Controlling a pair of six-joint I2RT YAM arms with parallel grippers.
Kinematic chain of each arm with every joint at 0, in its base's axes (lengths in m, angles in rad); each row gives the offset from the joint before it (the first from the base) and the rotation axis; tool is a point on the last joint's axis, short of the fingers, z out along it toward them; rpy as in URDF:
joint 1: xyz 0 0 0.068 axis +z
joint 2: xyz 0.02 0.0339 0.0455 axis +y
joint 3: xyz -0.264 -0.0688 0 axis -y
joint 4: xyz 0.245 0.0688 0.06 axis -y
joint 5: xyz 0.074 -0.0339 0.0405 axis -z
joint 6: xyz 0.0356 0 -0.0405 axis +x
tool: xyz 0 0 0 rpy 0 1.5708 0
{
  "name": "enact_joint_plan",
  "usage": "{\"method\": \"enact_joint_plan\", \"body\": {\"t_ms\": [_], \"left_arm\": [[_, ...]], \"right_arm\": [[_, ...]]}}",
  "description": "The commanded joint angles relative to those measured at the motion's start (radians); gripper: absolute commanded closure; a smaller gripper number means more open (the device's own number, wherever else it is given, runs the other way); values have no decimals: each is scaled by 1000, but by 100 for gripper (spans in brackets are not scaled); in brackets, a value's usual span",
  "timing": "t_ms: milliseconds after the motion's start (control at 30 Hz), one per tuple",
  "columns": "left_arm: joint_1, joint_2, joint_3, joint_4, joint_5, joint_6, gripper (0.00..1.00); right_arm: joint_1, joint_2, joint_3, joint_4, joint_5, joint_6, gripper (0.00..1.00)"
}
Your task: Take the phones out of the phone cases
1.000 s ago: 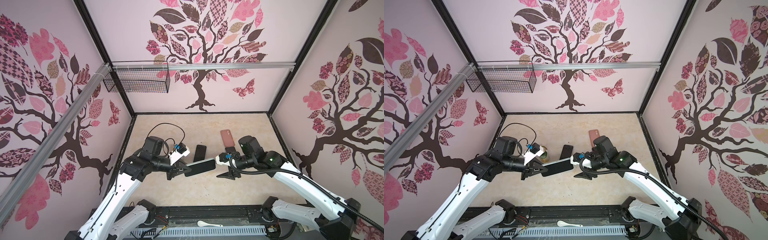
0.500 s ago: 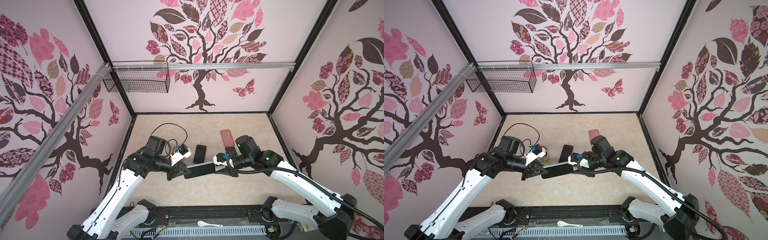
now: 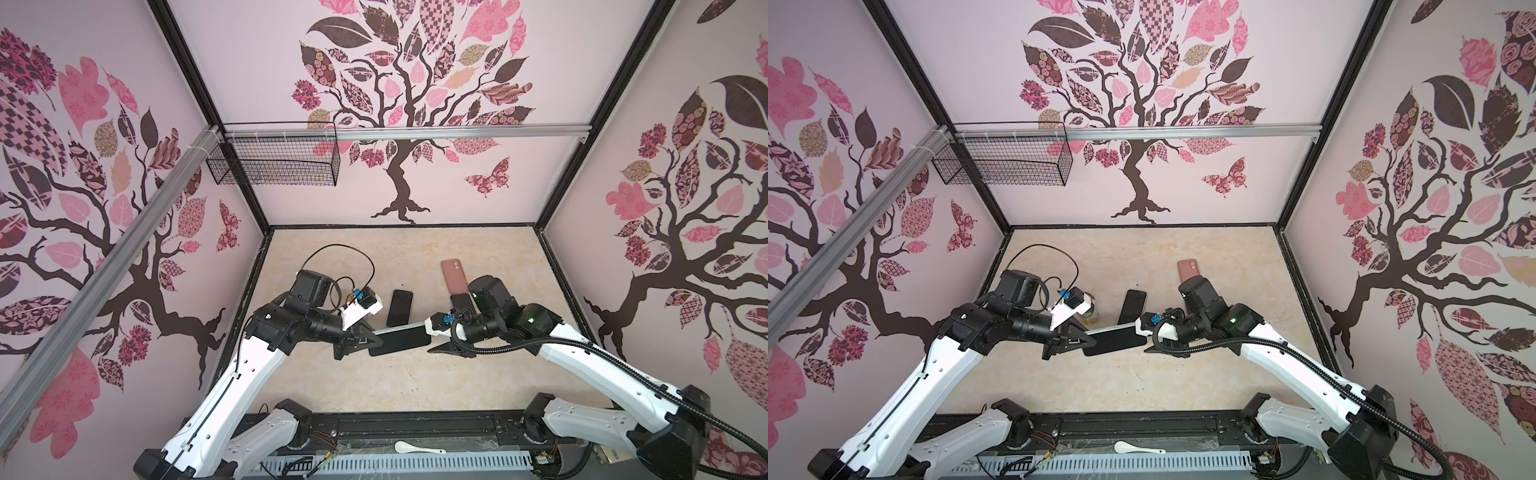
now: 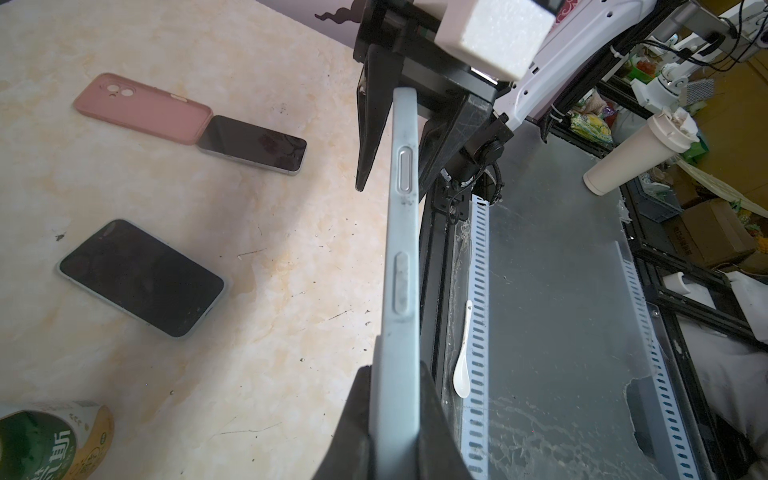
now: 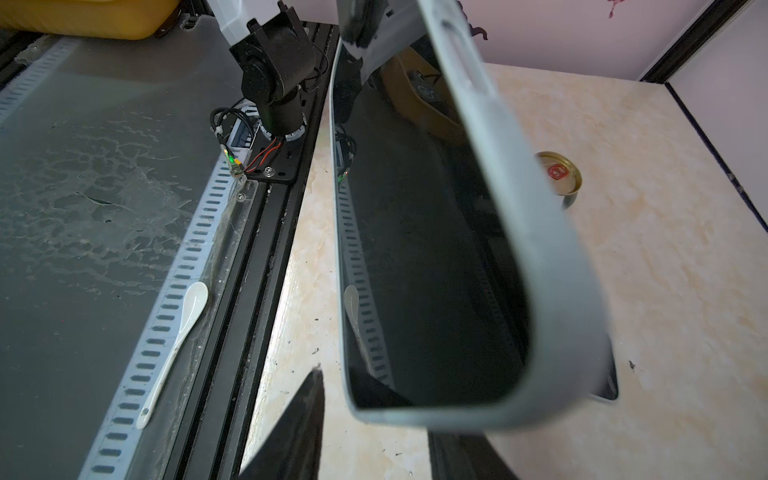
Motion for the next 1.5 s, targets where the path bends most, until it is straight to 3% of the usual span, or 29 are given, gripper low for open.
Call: {"method": "enact_joint_plan", "body": {"t_ms": [0,833,967,1467], "left_arm": [[1,-2,49,20,47,10,100],[1,5,35,53,55,-12,100],[1,2,36,54,55,-11,100],[2,6,34,46,51,-6,100]], "right_arm": [[5,-13,14,5,-33,-2,57],[8,-13,-5,30,-44,66,53],[8,-14,-11,26,-44,63,61],[7,-27,-11,36,-67,70,72]]}}
